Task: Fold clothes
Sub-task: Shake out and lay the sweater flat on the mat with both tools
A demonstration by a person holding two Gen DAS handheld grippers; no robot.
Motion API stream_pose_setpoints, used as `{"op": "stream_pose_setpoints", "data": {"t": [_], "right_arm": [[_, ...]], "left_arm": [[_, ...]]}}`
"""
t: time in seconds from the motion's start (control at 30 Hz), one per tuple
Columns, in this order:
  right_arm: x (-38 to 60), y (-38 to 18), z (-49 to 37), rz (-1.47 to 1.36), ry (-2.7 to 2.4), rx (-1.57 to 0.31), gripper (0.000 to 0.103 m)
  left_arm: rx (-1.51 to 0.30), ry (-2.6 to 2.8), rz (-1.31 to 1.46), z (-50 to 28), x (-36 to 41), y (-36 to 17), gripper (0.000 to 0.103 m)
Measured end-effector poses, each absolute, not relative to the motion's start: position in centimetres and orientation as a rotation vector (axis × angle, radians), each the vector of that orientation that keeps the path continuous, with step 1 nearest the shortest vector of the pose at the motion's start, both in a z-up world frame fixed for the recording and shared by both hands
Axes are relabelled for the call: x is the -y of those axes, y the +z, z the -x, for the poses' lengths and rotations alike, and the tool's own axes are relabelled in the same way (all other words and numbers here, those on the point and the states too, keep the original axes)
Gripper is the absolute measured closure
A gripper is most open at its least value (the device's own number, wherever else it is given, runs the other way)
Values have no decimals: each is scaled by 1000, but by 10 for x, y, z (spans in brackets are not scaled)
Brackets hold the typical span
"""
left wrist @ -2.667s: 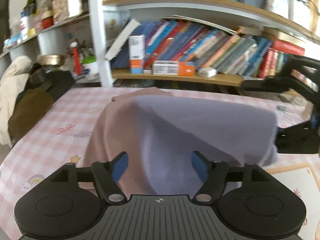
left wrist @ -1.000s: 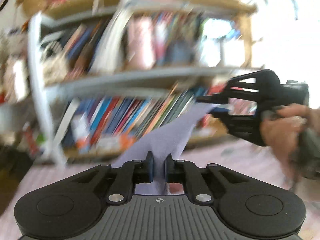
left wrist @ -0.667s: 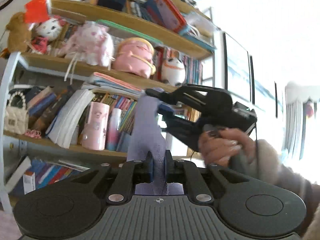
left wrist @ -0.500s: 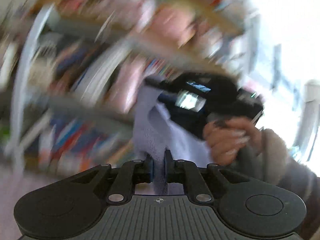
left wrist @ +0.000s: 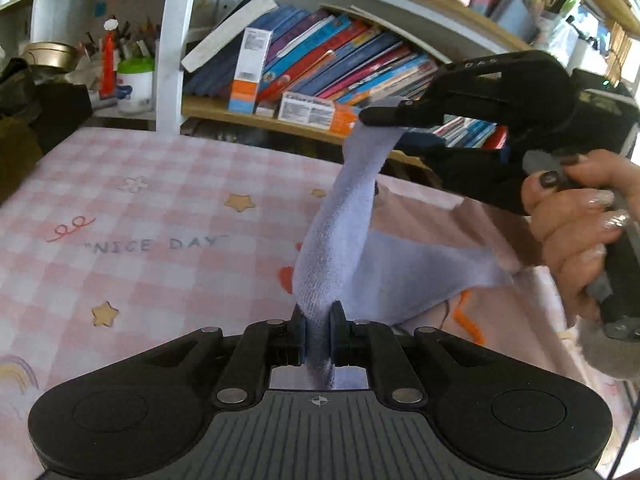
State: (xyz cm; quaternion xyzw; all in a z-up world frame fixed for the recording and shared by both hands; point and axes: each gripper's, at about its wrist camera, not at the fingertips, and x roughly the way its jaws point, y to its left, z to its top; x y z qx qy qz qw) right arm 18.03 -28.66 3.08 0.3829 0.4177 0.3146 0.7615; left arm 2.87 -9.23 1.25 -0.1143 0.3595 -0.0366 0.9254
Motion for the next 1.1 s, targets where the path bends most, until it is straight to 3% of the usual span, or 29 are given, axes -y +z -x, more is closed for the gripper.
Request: {"op": "stream_pose_setpoints", "data": {"t": [0.07, 0.1, 0.5, 0.67, 0.83, 1.03, 1.1], "right_arm": [[284, 22, -175, -824, 661, -940, 36], [287, 17, -171, -824, 651, -954, 33], [370, -30, -86, -640, 414, -1051, 35], [395, -49, -57, -662, 352, -1088, 41], [408, -36, -51, -545, 317, -1027, 41], [415, -22, -56, -94, 241, -855, 41], [413, -25, -59, 58, 244, -809, 41]], "left_arm": [[-750, -79, 229, -35, 86, 7, 93], [-758, -82, 226, -38, 82, 3, 93], [-821, 5, 234, -65, 50, -20, 93], [-865, 89, 168, -68, 55, -20, 83], [-820, 188, 73, -50, 66, -3, 59], [-774, 185, 29, -19, 89, 12, 46], [-787, 182, 22, -11, 99, 10, 46]]}}
